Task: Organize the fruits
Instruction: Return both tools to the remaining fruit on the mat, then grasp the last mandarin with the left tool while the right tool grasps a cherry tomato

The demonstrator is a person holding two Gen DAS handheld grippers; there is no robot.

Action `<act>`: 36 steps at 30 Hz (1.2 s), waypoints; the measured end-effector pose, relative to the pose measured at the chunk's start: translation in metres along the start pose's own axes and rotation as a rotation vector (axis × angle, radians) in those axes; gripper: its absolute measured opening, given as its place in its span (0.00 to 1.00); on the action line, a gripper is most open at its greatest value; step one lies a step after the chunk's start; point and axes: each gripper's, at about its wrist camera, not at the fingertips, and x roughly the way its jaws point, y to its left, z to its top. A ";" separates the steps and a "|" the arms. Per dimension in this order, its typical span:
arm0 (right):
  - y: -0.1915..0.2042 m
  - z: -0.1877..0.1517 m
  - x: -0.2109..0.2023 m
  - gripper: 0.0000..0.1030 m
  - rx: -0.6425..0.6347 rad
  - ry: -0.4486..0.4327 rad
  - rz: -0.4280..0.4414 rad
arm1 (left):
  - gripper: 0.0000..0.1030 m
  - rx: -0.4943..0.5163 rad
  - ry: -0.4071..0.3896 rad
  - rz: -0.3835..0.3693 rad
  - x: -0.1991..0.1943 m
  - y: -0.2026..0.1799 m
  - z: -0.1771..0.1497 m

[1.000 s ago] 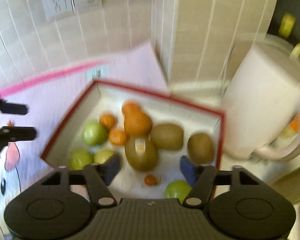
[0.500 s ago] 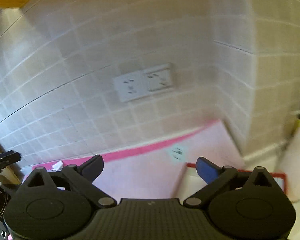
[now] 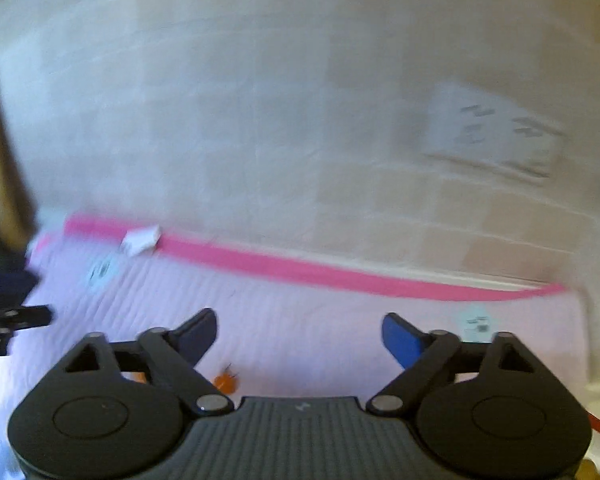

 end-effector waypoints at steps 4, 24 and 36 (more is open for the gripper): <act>0.032 -0.012 0.046 0.72 -0.055 0.102 0.060 | 0.78 0.036 0.057 -0.082 0.029 -0.006 -0.019; 0.055 -0.045 0.155 0.45 -0.084 0.334 0.175 | 0.70 0.157 0.113 -0.247 0.108 -0.031 -0.044; 0.054 -0.047 0.160 0.24 -0.078 0.349 0.212 | 0.47 0.126 0.123 -0.238 0.119 -0.034 -0.048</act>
